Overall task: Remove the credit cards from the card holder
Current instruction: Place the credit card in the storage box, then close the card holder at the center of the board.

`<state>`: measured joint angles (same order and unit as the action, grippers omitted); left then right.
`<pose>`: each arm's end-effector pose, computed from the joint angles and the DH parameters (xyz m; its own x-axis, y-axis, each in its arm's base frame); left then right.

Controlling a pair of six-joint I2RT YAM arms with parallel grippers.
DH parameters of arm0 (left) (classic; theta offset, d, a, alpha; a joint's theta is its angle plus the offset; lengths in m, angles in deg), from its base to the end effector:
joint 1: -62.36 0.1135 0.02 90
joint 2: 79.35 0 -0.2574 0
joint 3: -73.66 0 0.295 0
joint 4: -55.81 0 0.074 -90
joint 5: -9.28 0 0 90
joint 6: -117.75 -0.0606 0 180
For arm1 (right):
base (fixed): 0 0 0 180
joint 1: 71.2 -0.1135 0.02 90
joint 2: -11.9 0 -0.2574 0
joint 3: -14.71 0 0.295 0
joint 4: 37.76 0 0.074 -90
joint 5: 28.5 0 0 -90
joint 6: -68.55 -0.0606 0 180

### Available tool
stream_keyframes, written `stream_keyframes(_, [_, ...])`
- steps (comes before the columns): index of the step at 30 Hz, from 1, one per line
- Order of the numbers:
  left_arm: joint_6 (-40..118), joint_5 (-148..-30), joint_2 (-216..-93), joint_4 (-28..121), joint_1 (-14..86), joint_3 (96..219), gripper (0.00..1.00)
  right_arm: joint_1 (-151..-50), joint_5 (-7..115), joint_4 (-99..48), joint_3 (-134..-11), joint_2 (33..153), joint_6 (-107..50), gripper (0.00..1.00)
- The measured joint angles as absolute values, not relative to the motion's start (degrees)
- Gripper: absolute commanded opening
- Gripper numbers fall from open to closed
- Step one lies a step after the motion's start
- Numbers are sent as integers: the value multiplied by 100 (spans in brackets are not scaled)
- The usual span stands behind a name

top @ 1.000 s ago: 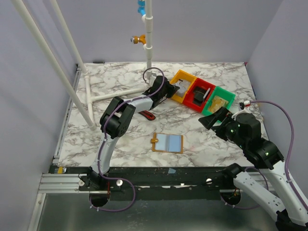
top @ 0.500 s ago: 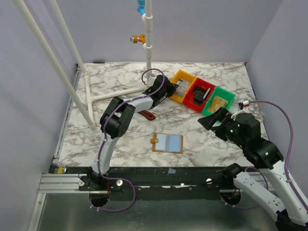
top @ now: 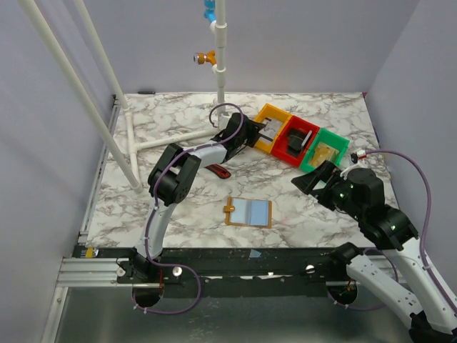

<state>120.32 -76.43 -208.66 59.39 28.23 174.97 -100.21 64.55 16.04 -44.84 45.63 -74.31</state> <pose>0.4710 -0.3138 0.1186 -0.4873 -0.8732 0.0099 -0.3644 0.1930 -0.9110 0.1680 0.0895 0.3218 -0.6010 0.5770 -0.5531 0.0595 0.7224 0.6889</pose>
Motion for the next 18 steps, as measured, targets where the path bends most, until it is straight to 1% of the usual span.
stream_keyframes(6, [11978, -7649, -20821, 5965, 2850, 17357, 51, -10021, 6416, 1580, -4429, 4565, -7431, 100])
stream_keyframes(11, [11827, -7676, -20543, 6039, 2858, 17167, 51, -10021, 6383, 1551, -4375, 4602, -7431, 100])
stream_keyframes(15, [11691, -7741, -20066, 6155, 2817, 16761, 51, -10021, 6372, 1508, -4331, 4690, -7429, 100])
stream_keyframes(18, [11567, -7809, -19540, 6295, 2758, 16241, 51, -10021, 6366, 1429, -4292, 4786, -7402, 100])
